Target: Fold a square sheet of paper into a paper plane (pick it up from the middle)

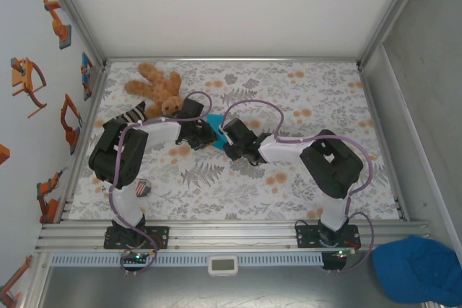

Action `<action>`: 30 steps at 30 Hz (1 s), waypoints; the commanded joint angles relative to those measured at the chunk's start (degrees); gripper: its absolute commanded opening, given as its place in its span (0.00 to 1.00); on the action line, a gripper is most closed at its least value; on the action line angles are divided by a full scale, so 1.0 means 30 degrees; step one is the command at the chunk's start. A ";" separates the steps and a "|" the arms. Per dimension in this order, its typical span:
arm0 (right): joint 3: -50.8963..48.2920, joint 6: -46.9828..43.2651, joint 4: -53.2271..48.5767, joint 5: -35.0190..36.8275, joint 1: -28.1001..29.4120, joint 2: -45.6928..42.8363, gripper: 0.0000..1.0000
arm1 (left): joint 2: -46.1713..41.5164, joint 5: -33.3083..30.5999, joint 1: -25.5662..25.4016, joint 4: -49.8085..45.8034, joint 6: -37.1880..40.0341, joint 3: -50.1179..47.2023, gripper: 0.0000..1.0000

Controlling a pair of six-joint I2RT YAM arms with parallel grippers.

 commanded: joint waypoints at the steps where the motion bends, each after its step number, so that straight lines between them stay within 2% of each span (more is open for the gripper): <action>1: 0.0487 -0.0364 -0.0303 0.0595 0.0199 0.0352 0.32 | 0.0654 -0.0344 -0.0116 -0.1257 -0.0055 0.0105 0.17; 6: 0.0485 -0.0358 -0.0251 0.0718 0.0181 0.0367 0.15 | 0.0627 -0.0338 -0.0098 -0.1276 -0.0103 0.0076 0.17; 9: 0.0503 -0.0361 -0.0277 0.0583 0.0180 0.0355 0.10 | 0.0545 -0.0354 -0.0123 -0.1263 -0.0099 0.0031 0.17; 23: 0.0769 0.0398 -0.0965 -0.2392 -0.0161 0.0462 0.04 | -0.0413 -0.0562 -0.0068 -0.1386 0.0044 -0.0044 0.17; 30: 0.0841 0.1836 -0.1136 -0.4094 -0.0829 0.0594 0.04 | -0.2558 -0.1431 -0.0083 -0.0849 -0.0172 -0.1038 0.21</action>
